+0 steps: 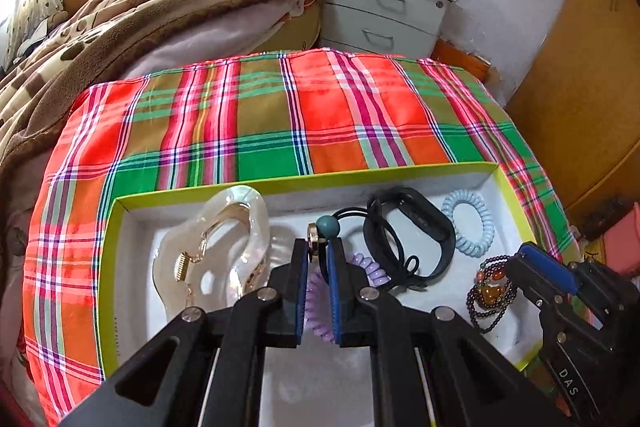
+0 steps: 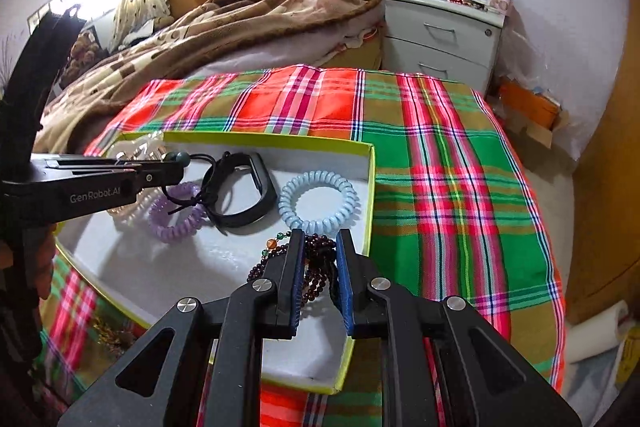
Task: Organize jewelry
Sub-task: 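Carry the pink-faced watch into the box with the left tool while the right tool carries the bracelet in, then open both tools to release the watch and bracelet, then withdraw from the box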
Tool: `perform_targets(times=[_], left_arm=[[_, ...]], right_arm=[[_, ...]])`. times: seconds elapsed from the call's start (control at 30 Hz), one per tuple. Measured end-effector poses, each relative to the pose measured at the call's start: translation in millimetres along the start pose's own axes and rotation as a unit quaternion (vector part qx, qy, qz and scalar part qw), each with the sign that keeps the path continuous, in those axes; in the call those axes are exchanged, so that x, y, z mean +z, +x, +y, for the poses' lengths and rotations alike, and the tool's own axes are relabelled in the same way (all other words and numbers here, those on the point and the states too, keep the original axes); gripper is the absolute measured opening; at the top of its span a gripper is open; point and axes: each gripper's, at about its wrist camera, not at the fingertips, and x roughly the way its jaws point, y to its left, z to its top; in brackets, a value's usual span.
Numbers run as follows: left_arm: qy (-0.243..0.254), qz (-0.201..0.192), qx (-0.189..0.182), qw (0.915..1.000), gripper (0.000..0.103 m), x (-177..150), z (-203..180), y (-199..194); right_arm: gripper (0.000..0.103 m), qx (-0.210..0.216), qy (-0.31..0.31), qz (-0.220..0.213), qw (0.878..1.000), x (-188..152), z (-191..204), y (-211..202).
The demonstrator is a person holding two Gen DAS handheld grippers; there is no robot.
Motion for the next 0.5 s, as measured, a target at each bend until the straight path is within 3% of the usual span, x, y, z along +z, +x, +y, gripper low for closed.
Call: perform_targets(times=[0.13, 0.2, 0.5], left_arm=[[0.001, 0.002, 0.000, 1.0000, 0.014, -1.0, -1.1, 1.5], [0.000, 0.002, 0.004, 1.0000, 0.025, -1.1, -0.5, 1.7], [0.001, -0.001, 0.001, 1.0000, 0.030, -2.6, -0.4, -1.0]], right_arm=[[0.016, -0.005, -0.006, 0.002, 1.000, 0.6, 2.1, 1.4], [0.017, -0.005, -0.008, 0.002, 1.000, 0.7, 3.0, 1.3], [0.018, -0.010, -0.005, 0.000, 1.000, -0.1, 2.6, -0.1]])
